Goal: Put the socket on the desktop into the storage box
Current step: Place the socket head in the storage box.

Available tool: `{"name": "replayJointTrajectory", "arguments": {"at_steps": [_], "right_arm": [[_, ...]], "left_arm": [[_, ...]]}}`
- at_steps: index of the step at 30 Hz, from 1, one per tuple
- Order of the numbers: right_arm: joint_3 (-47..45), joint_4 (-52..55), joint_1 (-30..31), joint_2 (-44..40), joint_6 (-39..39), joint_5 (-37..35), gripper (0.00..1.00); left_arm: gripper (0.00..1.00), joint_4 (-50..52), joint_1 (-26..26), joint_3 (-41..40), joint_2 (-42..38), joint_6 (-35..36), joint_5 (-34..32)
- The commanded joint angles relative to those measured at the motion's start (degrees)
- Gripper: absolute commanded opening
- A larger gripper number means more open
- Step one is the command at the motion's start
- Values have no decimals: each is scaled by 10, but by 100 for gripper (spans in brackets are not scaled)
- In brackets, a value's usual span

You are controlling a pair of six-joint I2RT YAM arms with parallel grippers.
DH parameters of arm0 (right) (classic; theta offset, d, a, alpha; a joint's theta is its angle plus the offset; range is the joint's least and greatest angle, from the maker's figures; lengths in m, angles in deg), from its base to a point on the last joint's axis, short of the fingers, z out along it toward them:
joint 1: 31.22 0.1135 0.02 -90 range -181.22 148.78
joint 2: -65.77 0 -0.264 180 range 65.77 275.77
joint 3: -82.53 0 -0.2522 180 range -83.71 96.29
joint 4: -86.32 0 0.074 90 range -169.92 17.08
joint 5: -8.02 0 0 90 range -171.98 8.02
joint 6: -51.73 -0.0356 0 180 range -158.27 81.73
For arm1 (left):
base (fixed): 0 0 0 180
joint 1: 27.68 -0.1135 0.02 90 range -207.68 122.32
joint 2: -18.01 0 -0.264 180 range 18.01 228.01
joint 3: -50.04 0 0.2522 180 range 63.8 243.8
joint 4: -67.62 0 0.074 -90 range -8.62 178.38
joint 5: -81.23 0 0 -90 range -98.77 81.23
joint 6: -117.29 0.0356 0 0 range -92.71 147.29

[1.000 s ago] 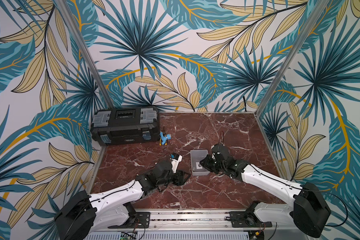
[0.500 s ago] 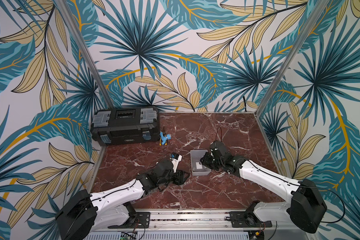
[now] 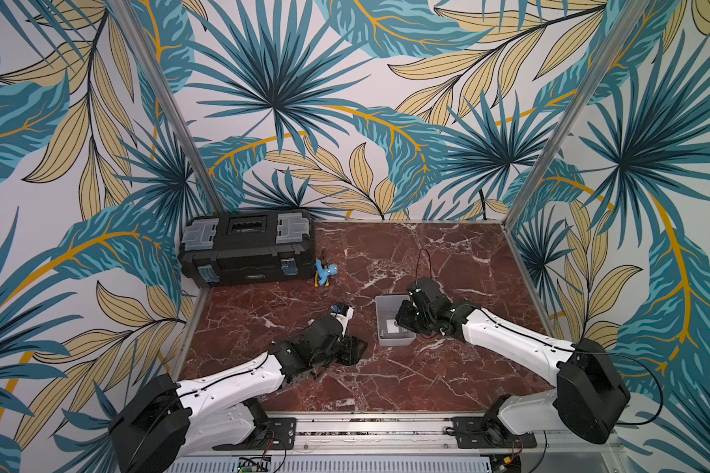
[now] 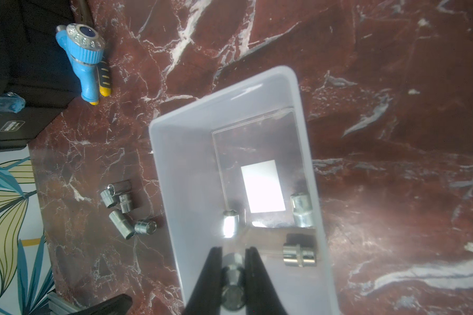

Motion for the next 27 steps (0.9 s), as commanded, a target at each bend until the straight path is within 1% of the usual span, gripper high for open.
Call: {"name": "replayJointTrajectory", "arguments": {"at_steps": [1,6,8,9,13,14,22,27], "right_arm": [[17,26,-6,10,20,-13,0],[25,34,-9,20,28,-17,0],[26,34,-10,23,28,-17,0],[27,35,-9,25,29,-17,0],[27,39,-10,25,34,-23,0],[26,40,-10,24,34,-25,0],[22,46,-9,19,38,-32,0],[20,49,-10,15,42,-33,0]], "left_arm": [[58,42,2,31,-16,1,-49],[60,72,2,33,-27,-3,-84],[61,87,1,34,-33,-4,-88],[62,93,2,33,-36,-5,-109],[63,105,0,33,-44,-8,-134],[64,125,-1,32,-44,-9,-137],[66,160,-13,29,-47,-32,-172],[67,177,-24,27,-50,-36,-178]]}}
